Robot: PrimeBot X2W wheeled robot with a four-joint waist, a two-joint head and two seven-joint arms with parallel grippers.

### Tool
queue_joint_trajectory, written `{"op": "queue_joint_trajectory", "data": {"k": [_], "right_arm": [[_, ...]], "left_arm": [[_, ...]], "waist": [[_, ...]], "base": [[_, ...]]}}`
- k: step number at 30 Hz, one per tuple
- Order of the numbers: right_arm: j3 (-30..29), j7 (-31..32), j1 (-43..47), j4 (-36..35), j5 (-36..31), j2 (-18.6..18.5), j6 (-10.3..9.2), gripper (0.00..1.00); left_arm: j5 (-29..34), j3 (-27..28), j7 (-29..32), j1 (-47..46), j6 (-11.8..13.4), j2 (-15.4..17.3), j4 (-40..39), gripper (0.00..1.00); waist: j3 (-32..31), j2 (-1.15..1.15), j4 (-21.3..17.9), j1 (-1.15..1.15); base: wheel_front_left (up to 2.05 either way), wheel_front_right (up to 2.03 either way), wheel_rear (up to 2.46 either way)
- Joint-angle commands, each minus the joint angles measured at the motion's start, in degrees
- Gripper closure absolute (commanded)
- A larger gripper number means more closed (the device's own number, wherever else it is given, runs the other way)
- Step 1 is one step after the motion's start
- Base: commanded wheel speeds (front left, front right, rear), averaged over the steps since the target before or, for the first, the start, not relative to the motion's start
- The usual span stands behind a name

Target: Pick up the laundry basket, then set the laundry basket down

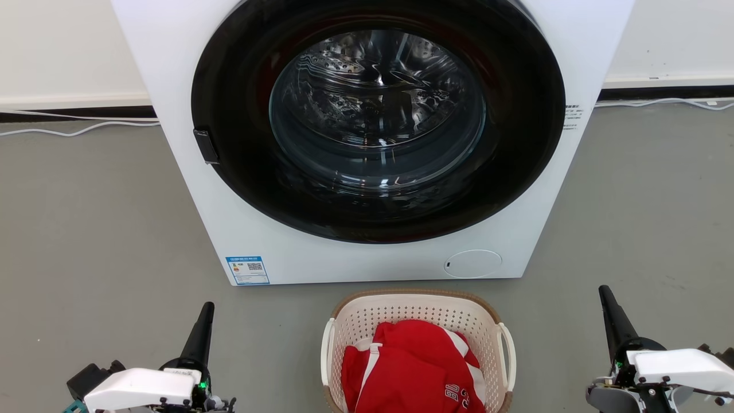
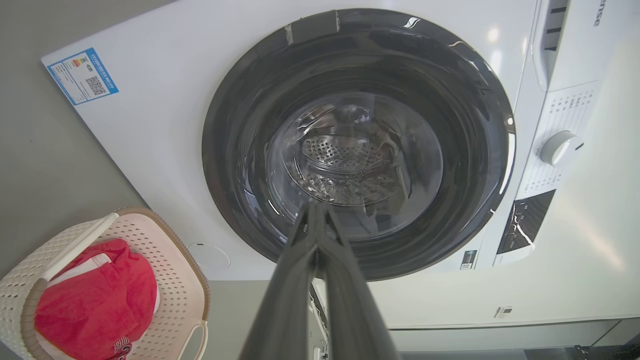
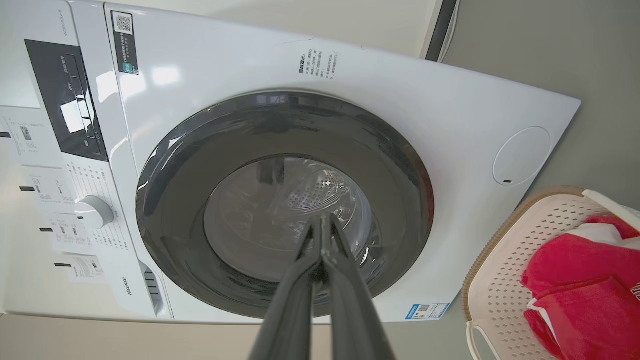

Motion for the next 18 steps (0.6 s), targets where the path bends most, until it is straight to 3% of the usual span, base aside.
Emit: {"op": "queue_joint_trajectory", "data": {"k": [1,18], "right_arm": [[0.7,0.8,-2.6,-1.0,2.0,-0.1,0.37,1.00],[-0.5,3.5,-3.3,-0.3,10.7,1.2,0.42,1.00]], "left_arm": [[-1.9,2.1,0.7,-3.2,-0.8,0.6,-1.2,1.00],[-10.9,4.4,3.4,-4.1,-2.3,0.5,-0.3,1.00]], "waist": [[0.0,0.00,0.0,0.00],[0.0,0.00,0.4,0.00]], "base": [[0.00,0.00,0.00],[0.00,0.00,0.00]]}}
